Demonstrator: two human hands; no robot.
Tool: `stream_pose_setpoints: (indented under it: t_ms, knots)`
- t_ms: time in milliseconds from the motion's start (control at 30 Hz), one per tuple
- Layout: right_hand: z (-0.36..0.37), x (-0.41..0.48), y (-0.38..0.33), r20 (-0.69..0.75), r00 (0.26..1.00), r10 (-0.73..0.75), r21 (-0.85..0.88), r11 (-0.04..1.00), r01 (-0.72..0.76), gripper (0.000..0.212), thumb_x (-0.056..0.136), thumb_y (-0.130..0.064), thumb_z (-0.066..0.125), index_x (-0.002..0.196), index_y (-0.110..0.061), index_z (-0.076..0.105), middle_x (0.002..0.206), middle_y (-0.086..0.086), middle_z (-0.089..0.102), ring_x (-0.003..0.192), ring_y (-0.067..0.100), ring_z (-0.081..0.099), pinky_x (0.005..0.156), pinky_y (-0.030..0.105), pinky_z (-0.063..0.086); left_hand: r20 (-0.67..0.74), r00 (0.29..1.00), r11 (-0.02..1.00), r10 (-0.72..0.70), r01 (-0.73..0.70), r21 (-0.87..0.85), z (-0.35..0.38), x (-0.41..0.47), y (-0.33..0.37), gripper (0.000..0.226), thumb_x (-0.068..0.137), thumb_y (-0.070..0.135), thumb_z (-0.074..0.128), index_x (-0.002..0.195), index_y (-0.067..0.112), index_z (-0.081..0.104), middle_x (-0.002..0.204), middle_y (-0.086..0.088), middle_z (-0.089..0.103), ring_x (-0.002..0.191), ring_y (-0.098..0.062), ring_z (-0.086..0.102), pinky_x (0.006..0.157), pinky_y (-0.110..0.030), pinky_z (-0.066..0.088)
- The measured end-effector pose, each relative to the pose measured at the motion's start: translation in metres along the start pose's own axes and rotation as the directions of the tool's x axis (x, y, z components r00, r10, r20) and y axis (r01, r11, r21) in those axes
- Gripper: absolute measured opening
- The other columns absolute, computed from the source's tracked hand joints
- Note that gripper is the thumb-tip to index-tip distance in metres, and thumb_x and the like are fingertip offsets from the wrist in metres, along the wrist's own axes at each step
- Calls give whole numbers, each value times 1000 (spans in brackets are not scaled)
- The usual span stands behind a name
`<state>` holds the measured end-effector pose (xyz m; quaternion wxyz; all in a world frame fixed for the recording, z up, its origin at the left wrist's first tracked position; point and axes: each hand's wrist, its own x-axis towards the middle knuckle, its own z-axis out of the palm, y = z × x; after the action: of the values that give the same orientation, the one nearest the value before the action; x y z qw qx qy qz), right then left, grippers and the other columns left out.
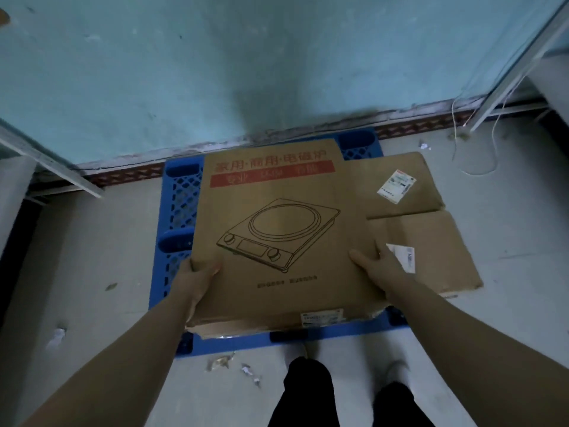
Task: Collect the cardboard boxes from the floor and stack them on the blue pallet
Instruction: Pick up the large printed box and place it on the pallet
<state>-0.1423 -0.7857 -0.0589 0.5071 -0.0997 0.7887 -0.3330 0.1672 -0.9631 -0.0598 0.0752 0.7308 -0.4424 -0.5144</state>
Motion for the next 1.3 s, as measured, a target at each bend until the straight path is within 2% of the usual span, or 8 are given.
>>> stream_pose_setpoints:
  t_ms: [167, 300, 400, 767, 967, 1100, 1200, 1300]
  knots:
    - [29, 60, 52, -5, 995, 98, -262, 960, -96, 97, 69, -60, 61, 151, -22, 24, 155, 8, 29, 137, 31, 33, 113, 47, 31, 134, 991, 995, 23, -35, 88, 24, 57, -26, 80, 84, 20, 73, 151, 18, 29, 143, -11, 47, 121, -31, 52, 98, -47, 48]
    - [39, 66, 48, -60, 992, 113, -257, 958, -125, 69, 93, -25, 57, 151, -11, 24, 150, 14, 36, 133, 33, 39, 110, 41, 34, -8, 986, 968, 168, -163, 190, 45, 60, -41, 96, 81, 48, 68, 155, 26, 10, 155, -1, 31, 139, -25, 35, 112, -48, 35]
    - [40, 79, 38, -102, 994, 40, -218, 974, -61, 68, 95, -22, 54, 154, -20, 20, 153, 8, 34, 136, 31, 38, 112, 42, 32, -97, 966, 964, 240, -224, 146, 49, 64, -38, 87, 84, 50, 64, 153, 27, 17, 154, 1, 35, 138, -23, 37, 113, -46, 34]
    - [41, 100, 27, -125, 992, -5, -256, 966, -28, 61, 100, -23, 44, 154, -24, 15, 142, 8, 42, 124, 27, 46, 86, 21, 31, -62, 996, 942, 64, -40, 334, 50, 73, -23, 97, 84, 39, 65, 155, 28, -1, 159, -7, 21, 141, -35, 29, 111, -58, 30]
    - [39, 87, 41, -97, 995, -23, -265, 964, -4, 67, 98, -25, 47, 154, -26, 11, 159, 6, 18, 142, 31, 25, 116, 38, 22, -71, 997, 929, 22, 6, 371, 56, 63, -23, 98, 83, 31, 65, 155, 30, -3, 158, -8, 21, 139, -38, 30, 110, -60, 30]
    - [33, 74, 40, -96, 995, -38, -219, 976, 16, 63, 98, -18, 46, 154, -21, 16, 156, 7, 22, 140, 28, 27, 111, 30, 24, -93, 992, 914, 88, -43, 404, 66, 45, -17, 90, 84, 24, 62, 155, 21, 6, 158, -8, 18, 140, -38, 28, 110, -57, 31]
    - [25, 56, 33, -110, 988, -108, -269, 960, 75, 51, 96, -15, 48, 146, -12, 36, 141, 10, 46, 125, 26, 46, 90, 22, 31, -48, 995, 935, 90, -68, 349, 79, 23, -8, 54, 90, 5, 53, 141, 11, 36, 133, -6, 43, 119, -31, 46, 96, -40, 42]
    - [15, 39, 28, -83, 987, -135, -267, 958, 109, 41, 95, -16, 48, 136, -15, 50, 136, 8, 52, 122, 24, 50, 88, 23, 35, 59, 995, 958, 85, -98, 270, 95, -7, 5, 41, 93, 0, 47, 132, 12, 48, 127, -10, 54, 102, -24, 49, 91, -37, 44]
